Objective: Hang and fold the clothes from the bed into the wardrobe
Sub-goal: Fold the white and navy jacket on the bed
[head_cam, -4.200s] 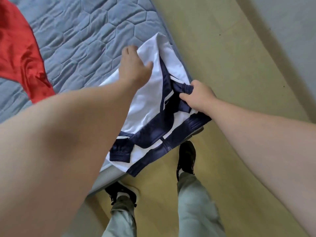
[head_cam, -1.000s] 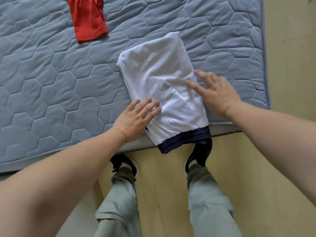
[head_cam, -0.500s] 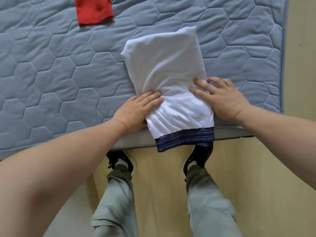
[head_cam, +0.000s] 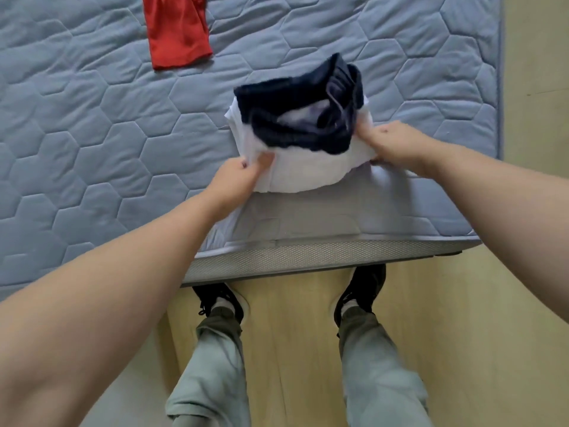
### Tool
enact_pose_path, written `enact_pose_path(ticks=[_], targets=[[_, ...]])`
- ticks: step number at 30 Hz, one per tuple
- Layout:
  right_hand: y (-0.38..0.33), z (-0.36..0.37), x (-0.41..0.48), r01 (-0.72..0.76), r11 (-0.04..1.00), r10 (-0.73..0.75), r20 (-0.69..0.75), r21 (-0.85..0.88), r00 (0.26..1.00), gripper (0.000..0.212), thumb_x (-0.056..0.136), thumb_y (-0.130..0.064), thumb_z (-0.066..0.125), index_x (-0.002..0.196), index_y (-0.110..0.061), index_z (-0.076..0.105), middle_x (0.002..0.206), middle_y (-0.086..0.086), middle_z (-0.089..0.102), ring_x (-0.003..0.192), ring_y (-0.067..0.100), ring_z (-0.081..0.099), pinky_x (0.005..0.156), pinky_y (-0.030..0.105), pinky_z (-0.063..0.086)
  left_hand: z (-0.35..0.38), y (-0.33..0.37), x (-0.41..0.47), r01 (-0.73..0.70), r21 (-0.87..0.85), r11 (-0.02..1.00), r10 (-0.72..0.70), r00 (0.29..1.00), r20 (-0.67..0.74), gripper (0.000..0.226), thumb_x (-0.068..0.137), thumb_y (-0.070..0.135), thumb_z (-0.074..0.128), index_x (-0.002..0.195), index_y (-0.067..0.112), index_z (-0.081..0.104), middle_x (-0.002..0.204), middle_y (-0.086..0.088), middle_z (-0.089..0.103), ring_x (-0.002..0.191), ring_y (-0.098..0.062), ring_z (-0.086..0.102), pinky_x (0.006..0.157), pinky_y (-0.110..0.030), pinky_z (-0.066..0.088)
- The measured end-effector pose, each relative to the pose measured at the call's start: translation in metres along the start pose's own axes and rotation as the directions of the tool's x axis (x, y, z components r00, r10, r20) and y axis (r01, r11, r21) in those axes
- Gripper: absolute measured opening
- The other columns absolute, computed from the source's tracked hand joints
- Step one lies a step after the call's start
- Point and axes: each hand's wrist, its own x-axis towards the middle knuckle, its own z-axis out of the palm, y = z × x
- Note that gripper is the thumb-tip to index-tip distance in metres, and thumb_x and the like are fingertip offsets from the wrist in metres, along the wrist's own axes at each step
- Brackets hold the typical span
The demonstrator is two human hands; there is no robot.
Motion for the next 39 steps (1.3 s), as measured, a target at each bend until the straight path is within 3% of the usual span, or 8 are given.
enact_pose_path(ticks=[6,10,14,21,26,30,34,39], targets=[[-0.018,0.034,0.019,-0.189,0.977,0.155,-0.286,-0.098,0.946,0.089,0.087,-0.085,0.027,0.098,-0.006,0.066,0.096,0.010,0.062,0.094,0.034,0.059,0.075,0.037,0.041,0.020,0.005,0.021,0.346,-0.178,0.921,-0.382,0.892,-0.242,0.066,0.096,0.065,0.042,0.111,0.006,0.069,0.113,-0.013,0.071,0.105,-0.033,0.066,0.098,-0.046,0.054],[-0.022,0.041,0.022,-0.229,0.969,0.187,-0.325,-0.095,0.927,0.090,0.092,-0.080,0.018,0.115,-0.008,0.067,0.103,0.011,0.060,0.099,0.034,0.055,0.082,0.039,0.040,0.026,0.015,0.010,0.054,-0.249,0.967,-0.134,0.938,-0.320,0.093,0.078,0.089,0.023,0.119,0.016,0.063,0.112,-0.001,0.069,0.105,-0.017,0.065,0.091,-0.029,0.051],[-0.023,0.044,0.020,-0.133,0.987,0.084,-0.425,-0.086,0.901,0.059,0.097,-0.066,0.023,0.107,-0.018,0.056,0.101,0.008,0.060,0.094,0.032,0.050,0.084,0.043,0.040,0.039,0.009,-0.003,-0.166,-0.105,0.981,0.127,0.942,-0.310,0.096,0.075,0.076,0.066,0.148,0.022,0.035,0.134,0.015,0.054,0.116,-0.001,0.055,0.089,-0.012,0.040],[-0.018,0.044,0.021,-0.108,0.992,0.124,-0.538,0.062,0.834,0.041,0.109,-0.041,0.027,0.101,-0.012,0.054,0.120,0.015,0.058,0.100,0.030,0.051,0.079,0.035,0.035,0.035,0.008,0.019,-0.055,0.091,0.994,0.087,0.909,-0.408,0.048,0.084,0.075,0.054,0.106,0.033,0.056,0.095,0.014,0.061,0.094,-0.018,0.060,0.073,-0.029,0.040],[-0.030,0.042,0.029,-0.134,0.972,0.212,-0.468,0.194,0.858,0.041,0.107,-0.045,0.033,0.126,-0.012,0.047,0.136,0.013,0.050,0.118,0.034,0.053,0.098,0.041,0.041,0.038,0.025,0.036,0.292,-0.055,0.955,-0.278,0.810,-0.516,0.090,0.070,0.084,0.060,0.129,0.017,0.052,0.130,-0.008,0.047,0.117,-0.035,0.054,0.094,-0.042,0.045],[-0.036,0.027,0.024,-0.149,0.956,0.228,-0.322,0.252,0.919,0.052,0.103,-0.048,0.038,0.135,-0.009,0.051,0.126,0.008,0.058,0.111,0.029,0.054,0.091,0.036,0.041,0.017,0.042,0.034,0.282,-0.462,0.841,-0.429,0.867,-0.252,0.100,0.063,0.063,0.085,0.138,0.011,0.046,0.124,0.001,0.060,0.105,-0.024,0.064,0.095,-0.038,0.052],[-0.041,0.017,-0.011,-0.135,0.887,0.266,-0.249,0.442,0.931,0.033,0.097,-0.035,0.051,0.102,-0.008,0.068,0.101,0.008,0.066,0.091,0.026,0.058,0.072,0.030,0.042,-0.010,0.057,0.000,0.297,-0.423,0.856,-0.259,0.955,0.144,0.035,0.087,0.045,0.074,0.117,0.027,0.074,0.104,-0.001,0.078,0.091,-0.022,0.077,0.073,-0.037,0.062],[-0.052,0.002,-0.132,-0.172,0.685,0.296,-0.054,0.708,0.954,0.015,0.094,-0.017,0.059,0.087,-0.014,0.071,0.074,0.002,0.070,0.065,0.020,0.066,0.060,0.030,0.049,-0.018,0.092,-0.106,0.363,-0.396,0.844,-0.298,0.930,0.216,0.036,0.088,0.050,0.073,0.114,0.026,0.074,0.106,-0.003,0.078,0.094,-0.024,0.076,0.071,-0.039,0.062]])
